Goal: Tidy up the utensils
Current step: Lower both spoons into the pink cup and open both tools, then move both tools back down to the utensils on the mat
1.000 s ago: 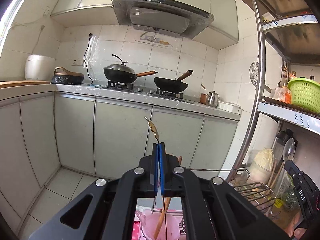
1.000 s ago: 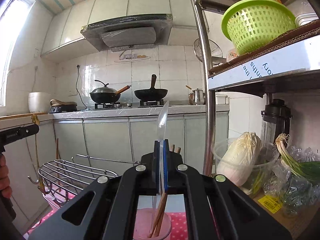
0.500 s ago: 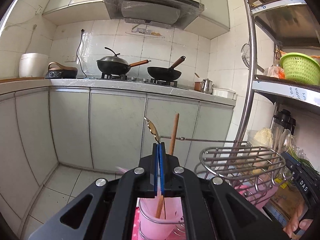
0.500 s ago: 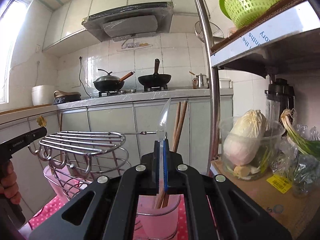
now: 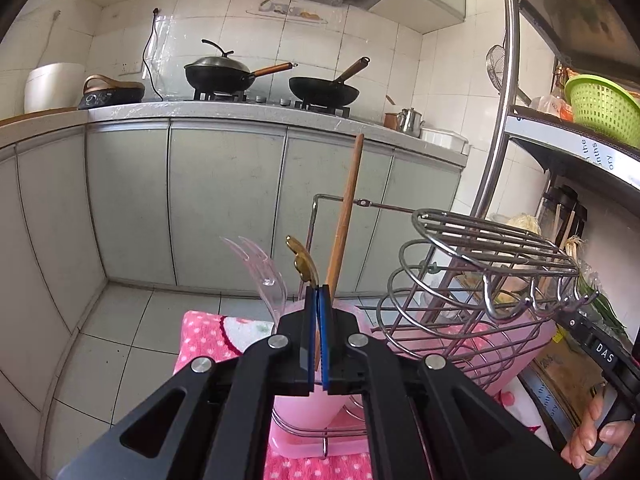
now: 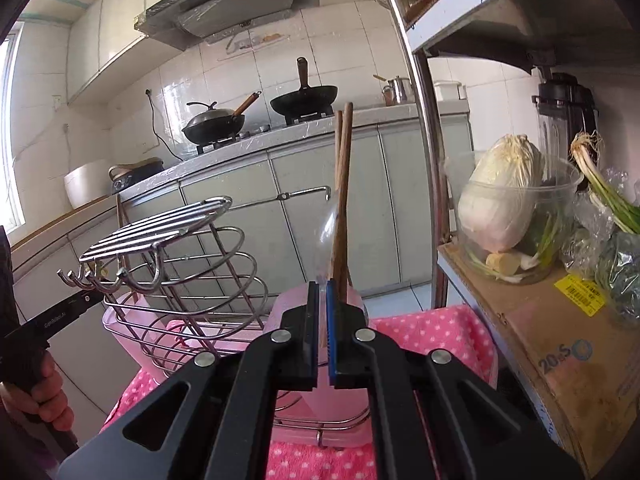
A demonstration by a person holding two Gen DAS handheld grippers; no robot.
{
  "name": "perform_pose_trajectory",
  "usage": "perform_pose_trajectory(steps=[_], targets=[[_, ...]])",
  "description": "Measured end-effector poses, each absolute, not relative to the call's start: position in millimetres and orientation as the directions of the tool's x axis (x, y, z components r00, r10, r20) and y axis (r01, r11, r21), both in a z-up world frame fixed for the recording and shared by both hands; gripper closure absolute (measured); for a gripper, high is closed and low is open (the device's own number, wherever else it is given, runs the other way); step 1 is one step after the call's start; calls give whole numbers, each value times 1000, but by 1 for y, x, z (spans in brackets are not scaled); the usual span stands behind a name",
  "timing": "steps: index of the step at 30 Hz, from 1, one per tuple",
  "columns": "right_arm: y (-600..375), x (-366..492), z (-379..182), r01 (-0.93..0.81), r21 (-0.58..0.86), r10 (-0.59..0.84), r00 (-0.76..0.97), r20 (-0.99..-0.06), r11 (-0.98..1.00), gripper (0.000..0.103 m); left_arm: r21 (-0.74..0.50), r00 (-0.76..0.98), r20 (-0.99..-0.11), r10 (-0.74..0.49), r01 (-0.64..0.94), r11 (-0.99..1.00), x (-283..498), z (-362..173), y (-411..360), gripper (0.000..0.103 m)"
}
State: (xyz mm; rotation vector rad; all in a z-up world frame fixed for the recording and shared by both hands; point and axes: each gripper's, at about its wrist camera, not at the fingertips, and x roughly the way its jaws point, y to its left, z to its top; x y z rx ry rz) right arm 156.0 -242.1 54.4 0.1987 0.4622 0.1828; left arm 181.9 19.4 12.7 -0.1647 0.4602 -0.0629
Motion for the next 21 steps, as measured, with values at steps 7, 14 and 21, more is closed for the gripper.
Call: perform_pose_trajectory(steps=[7,14,21], targets=[[-242,158,52,-122,251,232,850,-473,960,99,-165,878,-469,-94,18,986,184,14,18,98],[-244,153,60,-143,266,261,834,-486,953,71,-146,874,-475,-102,36,989,174,25,14,71],[-249,143,67,-129,253,244,831,-500,959,66,-119,879,-471,-76,23,993,159,34,14,69]])
